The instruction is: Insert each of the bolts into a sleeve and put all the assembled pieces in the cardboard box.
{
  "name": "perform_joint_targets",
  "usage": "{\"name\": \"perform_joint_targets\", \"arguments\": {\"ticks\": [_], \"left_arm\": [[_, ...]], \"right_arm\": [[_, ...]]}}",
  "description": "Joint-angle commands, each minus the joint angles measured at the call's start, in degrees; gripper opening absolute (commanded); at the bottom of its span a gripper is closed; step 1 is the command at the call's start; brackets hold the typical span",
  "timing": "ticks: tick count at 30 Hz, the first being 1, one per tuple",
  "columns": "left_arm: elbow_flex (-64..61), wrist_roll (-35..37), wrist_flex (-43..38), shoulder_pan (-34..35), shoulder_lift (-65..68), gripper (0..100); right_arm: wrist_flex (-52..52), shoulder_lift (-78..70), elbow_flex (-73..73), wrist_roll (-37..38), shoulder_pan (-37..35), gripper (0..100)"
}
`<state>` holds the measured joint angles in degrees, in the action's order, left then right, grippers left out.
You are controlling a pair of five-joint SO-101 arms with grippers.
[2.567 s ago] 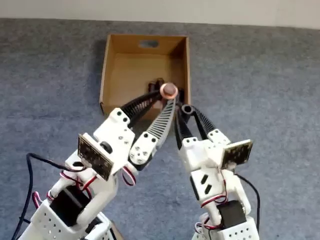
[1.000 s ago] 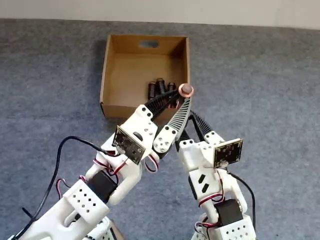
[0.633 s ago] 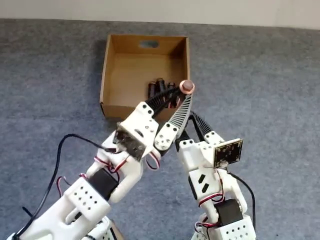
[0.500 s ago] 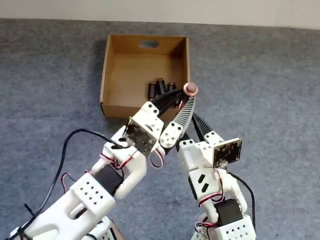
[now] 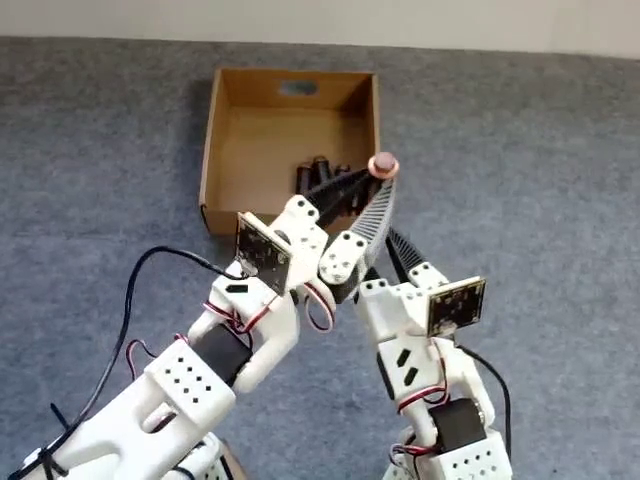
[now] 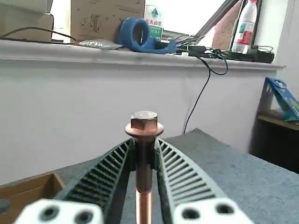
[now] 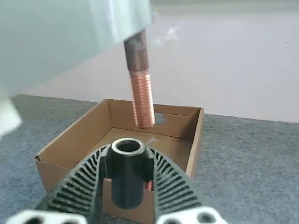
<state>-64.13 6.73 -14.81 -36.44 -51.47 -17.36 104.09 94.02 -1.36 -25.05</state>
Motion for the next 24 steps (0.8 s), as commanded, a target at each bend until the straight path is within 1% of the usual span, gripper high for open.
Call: {"name": "perform_joint_targets", "arguments": {"ticks": [1,5,8,14,18,24], "left_arm": [[3.38,0.97,-0.97,-0.40,-0.04,1],[3.30,0.97,-0.09,-0.66,-0.22,1],[3.47,0.97,3.52,-0.66,-0.84,1],[3.21,1.23,9.58,-0.22,-7.78,1],[3.03,1.23,13.63,-0.13,-8.13,1],[3.38,1.14,14.24,-0.22,-4.26,1]], "right_arm": [[1.36,0.84,-0.40,0.70,-0.31,0.7],[1.36,0.84,-0.40,0.70,-0.31,0.7],[1.36,0.84,-0.40,0.70,-0.31,0.7],[1.27,0.84,-0.40,0.70,-0.22,0.7],[1.27,0.84,-0.40,0.70,-0.22,0.7],[1.27,0.84,-0.40,0.70,-0.22,0.7]]}}
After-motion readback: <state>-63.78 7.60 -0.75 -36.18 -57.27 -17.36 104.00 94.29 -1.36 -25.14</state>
